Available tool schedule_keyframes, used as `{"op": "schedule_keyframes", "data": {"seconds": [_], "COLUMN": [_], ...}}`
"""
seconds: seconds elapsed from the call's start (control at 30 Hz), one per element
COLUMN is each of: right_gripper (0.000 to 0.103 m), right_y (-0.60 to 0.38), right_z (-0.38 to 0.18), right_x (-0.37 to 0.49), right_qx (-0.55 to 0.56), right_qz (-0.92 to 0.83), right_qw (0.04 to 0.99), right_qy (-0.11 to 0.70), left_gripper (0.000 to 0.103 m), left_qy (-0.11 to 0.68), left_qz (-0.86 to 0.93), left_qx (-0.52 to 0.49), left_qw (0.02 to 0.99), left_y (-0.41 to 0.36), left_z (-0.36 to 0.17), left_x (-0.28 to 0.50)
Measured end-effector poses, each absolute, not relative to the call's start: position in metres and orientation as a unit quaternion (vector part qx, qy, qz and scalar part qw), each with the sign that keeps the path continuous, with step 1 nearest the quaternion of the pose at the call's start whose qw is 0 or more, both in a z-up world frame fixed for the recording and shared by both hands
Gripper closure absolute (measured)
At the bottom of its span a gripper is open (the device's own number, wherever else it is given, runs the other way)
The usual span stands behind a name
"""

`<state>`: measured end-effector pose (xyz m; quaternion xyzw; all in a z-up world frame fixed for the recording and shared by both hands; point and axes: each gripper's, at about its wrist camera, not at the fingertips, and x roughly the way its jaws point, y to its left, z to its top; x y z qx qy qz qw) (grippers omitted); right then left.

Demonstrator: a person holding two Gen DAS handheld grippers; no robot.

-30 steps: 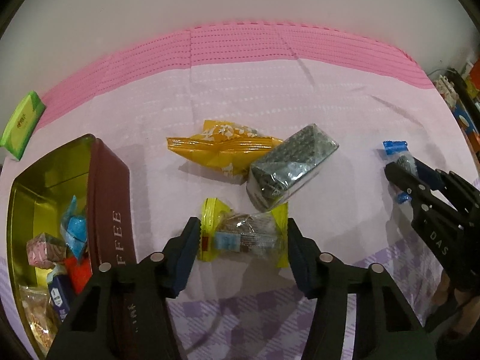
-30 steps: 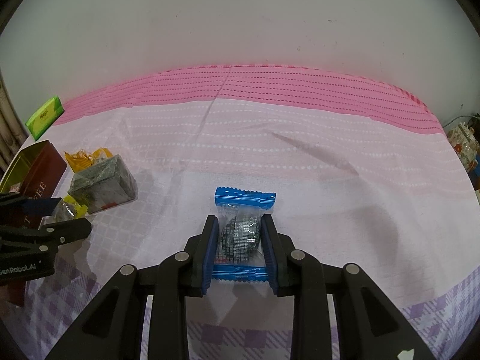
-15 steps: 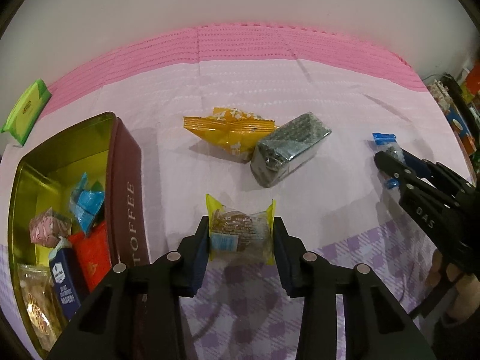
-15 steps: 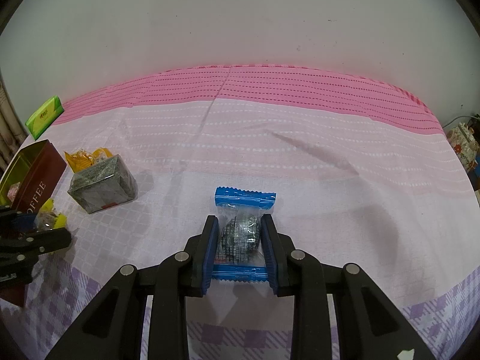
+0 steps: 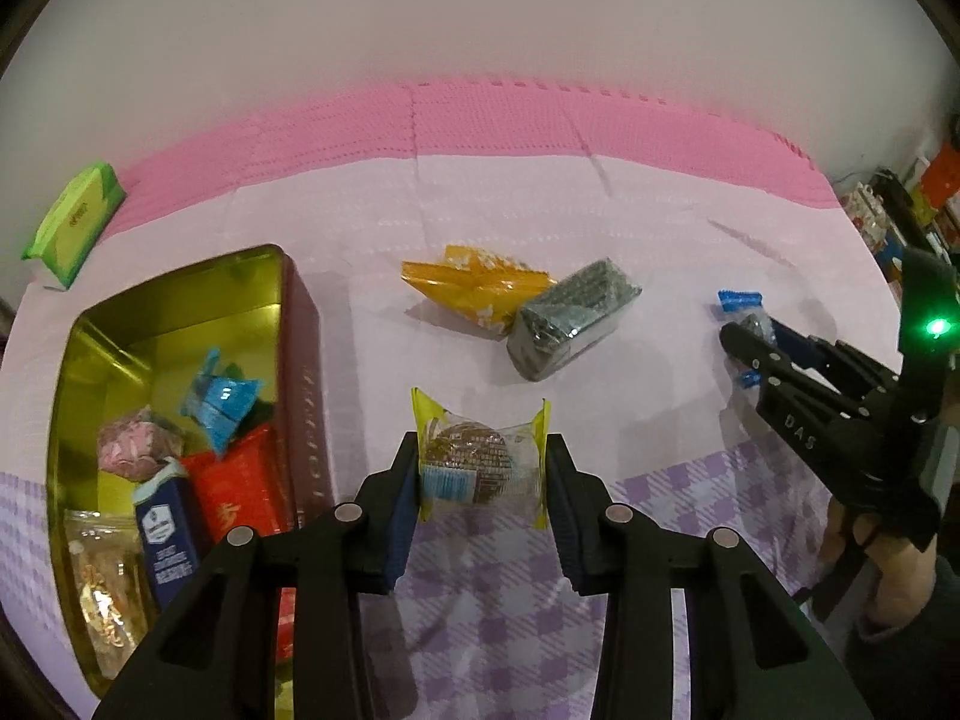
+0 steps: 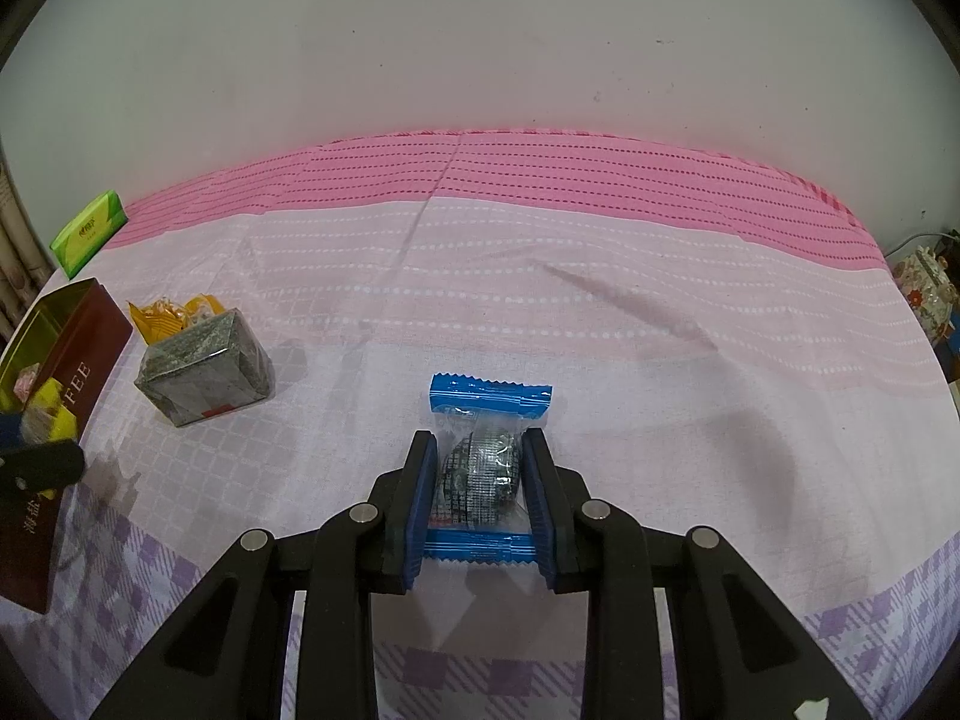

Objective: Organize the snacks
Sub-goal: 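Grasp the yellow-wrapped candy with the left tool while the right tool holds its candy, then carry the yellow-wrapped candy into the gold tin and open the left tool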

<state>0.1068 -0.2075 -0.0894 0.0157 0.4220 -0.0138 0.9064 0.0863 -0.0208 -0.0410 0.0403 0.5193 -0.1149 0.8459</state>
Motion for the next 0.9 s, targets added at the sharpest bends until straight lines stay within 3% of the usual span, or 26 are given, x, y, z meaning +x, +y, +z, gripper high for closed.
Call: {"op": "schedule_keyframes", "data": {"seconds": [0.47,0.9], "right_gripper": [0.076,0.076], "right_y": [-0.207,-0.206], "right_z": [-0.089,-0.089], "right_x": [0.107,0.107], "right_qx": [0.014,0.01], "right_qz": [-0.015,-0.017], "right_qw": [0.906,0.906], "right_qy": [0.422,0.423], "left_gripper": [0.063,0.063], "left_qy": [0.489,0.502], "left_qz": [-0.033,0.055], "left_qx": [0.012,-0.003], "left_qw": [0.872,0.863], "left_y": [0.06,0.134], "left_z": [-0.012,-0.029], "left_x": [0.097,0.104]}}
